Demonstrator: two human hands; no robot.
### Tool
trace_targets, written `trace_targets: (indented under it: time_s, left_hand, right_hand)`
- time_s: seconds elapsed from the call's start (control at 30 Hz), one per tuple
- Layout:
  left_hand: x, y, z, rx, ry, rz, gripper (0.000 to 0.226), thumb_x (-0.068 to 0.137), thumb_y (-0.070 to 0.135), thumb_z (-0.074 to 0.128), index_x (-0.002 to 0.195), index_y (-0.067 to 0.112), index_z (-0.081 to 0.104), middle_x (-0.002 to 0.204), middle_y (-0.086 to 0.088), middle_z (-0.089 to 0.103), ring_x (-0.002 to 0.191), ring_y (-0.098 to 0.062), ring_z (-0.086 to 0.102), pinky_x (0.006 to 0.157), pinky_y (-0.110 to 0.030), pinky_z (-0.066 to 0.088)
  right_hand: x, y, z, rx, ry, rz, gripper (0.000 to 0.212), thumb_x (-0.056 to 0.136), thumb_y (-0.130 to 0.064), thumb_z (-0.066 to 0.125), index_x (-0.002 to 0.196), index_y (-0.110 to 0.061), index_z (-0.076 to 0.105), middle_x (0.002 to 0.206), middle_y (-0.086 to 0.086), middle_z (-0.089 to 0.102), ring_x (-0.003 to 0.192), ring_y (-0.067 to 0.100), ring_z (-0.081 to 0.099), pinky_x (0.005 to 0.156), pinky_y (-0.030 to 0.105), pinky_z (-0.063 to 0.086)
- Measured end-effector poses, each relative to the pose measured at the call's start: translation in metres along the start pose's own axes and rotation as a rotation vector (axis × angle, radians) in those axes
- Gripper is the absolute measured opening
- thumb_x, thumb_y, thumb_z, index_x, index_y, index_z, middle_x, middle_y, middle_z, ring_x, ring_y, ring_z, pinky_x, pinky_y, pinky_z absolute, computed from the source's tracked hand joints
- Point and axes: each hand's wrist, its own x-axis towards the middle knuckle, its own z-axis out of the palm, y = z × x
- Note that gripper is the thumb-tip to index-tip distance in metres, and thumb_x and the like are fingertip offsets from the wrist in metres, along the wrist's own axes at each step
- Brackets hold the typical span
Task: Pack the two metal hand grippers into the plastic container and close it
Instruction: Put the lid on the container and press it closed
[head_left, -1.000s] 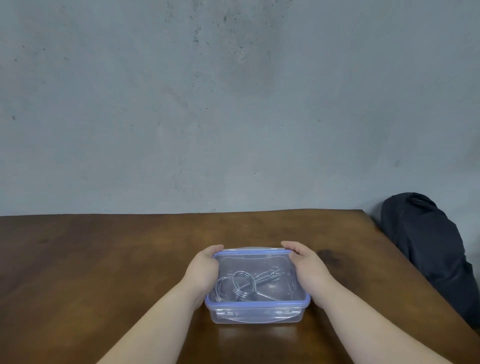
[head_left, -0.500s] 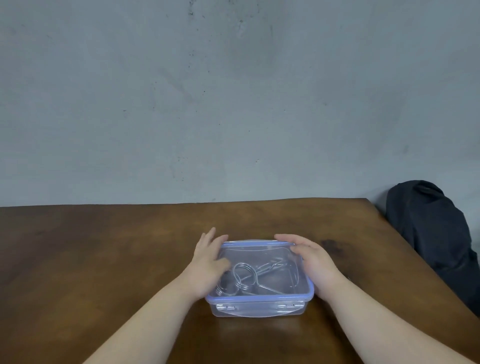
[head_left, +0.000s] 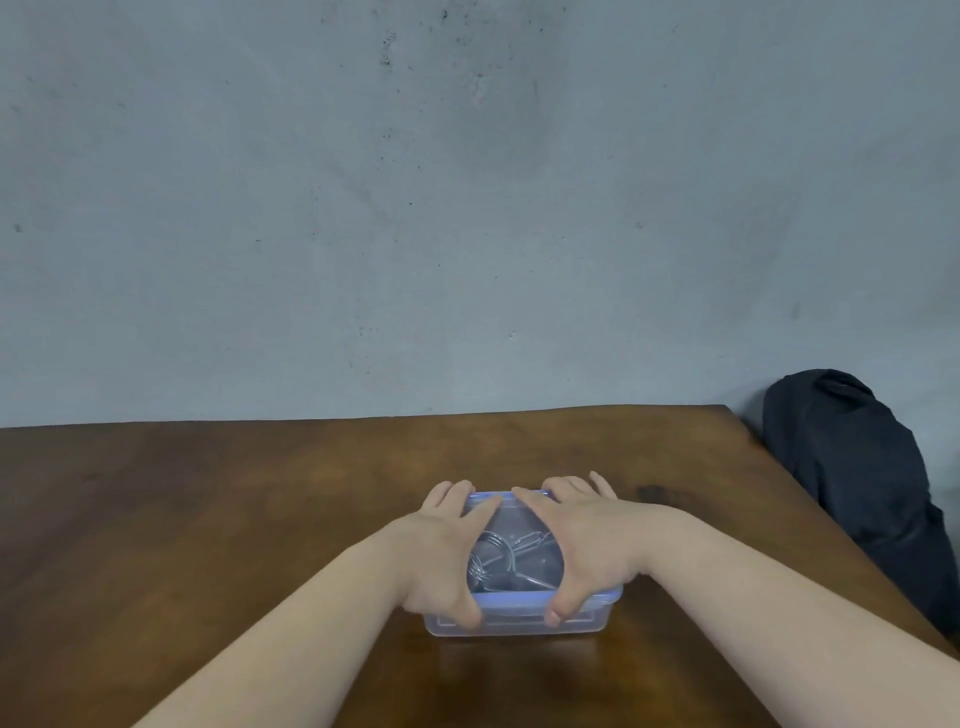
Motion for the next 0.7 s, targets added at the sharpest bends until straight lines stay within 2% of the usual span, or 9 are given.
trace_targets:
  time_s: [0.1, 0.2, 0.3, 0.4, 0.5, 0.6, 0.7]
  left_hand:
    - [0.002, -0.002, 0.004, 0.000, 0.027, 0.008, 0.125, 0.060, 0.057, 0.071, 0.158, 0.026, 0.000, 0.161, 0.002, 0.005, 0.149, -0.023, -0.003, 0.114, -0.042, 0.038]
    - [-0.001, -0.001, 0.006, -0.033, 0.042, -0.005, 0.125, 0.063, 0.054, 0.071, 0.159, 0.024, -0.002, 0.165, 0.001, -0.003, 0.152, -0.022, -0.010, 0.117, -0.041, 0.035]
    - [-0.004, -0.001, 0.011, -0.068, 0.077, -0.011, 0.121, 0.066, 0.051, 0.066, 0.159, 0.022, -0.005, 0.169, 0.005, -0.014, 0.152, -0.014, -0.022, 0.120, -0.040, 0.030]
    - [-0.006, -0.003, 0.015, -0.088, 0.110, -0.005, 0.118, 0.068, 0.051, 0.063, 0.160, 0.022, -0.005, 0.168, 0.007, -0.018, 0.150, -0.011, -0.027, 0.119, -0.038, 0.032]
    - [-0.007, -0.002, 0.018, -0.105, 0.123, -0.001, 0.119, 0.068, 0.055, 0.064, 0.160, 0.021, -0.004, 0.168, 0.007, -0.019, 0.150, -0.011, -0.026, 0.120, -0.037, 0.029]
    - [-0.010, 0.000, 0.018, -0.136, 0.130, 0.006, 0.126, 0.067, 0.063, 0.071, 0.160, 0.020, -0.003, 0.168, 0.007, -0.018, 0.151, -0.012, -0.024, 0.124, -0.038, 0.018]
    - [-0.015, -0.006, 0.017, -0.153, 0.080, 0.018, 0.132, 0.063, 0.071, 0.075, 0.160, 0.023, -0.001, 0.167, 0.007, -0.019, 0.151, -0.012, -0.025, 0.126, -0.044, 0.008]
  right_hand:
    - [0.000, -0.005, 0.001, -0.024, 0.025, 0.012, 0.132, 0.062, -0.072, 0.073, 0.158, -0.035, -0.010, 0.165, 0.005, 0.012, 0.153, 0.030, 0.002, 0.122, 0.063, -0.008]
    - [-0.007, -0.011, 0.010, 0.025, 0.049, 0.039, 0.127, 0.066, -0.059, 0.072, 0.158, -0.033, -0.010, 0.169, 0.004, -0.004, 0.155, 0.025, -0.017, 0.123, 0.063, -0.002]
    - [-0.012, -0.015, 0.024, 0.066, 0.127, 0.048, 0.120, 0.069, -0.045, 0.066, 0.159, -0.029, -0.010, 0.170, 0.000, -0.020, 0.151, 0.015, -0.030, 0.124, 0.051, 0.018]
    - [-0.017, -0.011, 0.031, 0.143, 0.208, 0.030, 0.112, 0.073, -0.040, 0.064, 0.161, -0.026, -0.004, 0.169, -0.006, -0.022, 0.149, 0.008, -0.031, 0.122, 0.037, 0.025]
    - [-0.021, -0.009, 0.037, 0.161, 0.260, -0.018, 0.108, 0.077, -0.043, 0.064, 0.162, -0.025, 0.000, 0.170, -0.010, -0.018, 0.149, 0.006, -0.028, 0.122, 0.032, 0.023]
    - [-0.023, -0.011, 0.037, 0.155, 0.280, -0.022, 0.115, 0.074, -0.053, 0.071, 0.162, -0.029, 0.001, 0.170, -0.013, -0.016, 0.150, 0.004, -0.025, 0.123, 0.032, 0.017]
    - [-0.028, -0.011, 0.033, 0.124, 0.224, -0.004, 0.124, 0.068, -0.064, 0.076, 0.161, -0.032, 0.000, 0.167, -0.013, -0.022, 0.148, 0.009, -0.032, 0.126, 0.045, 0.002]
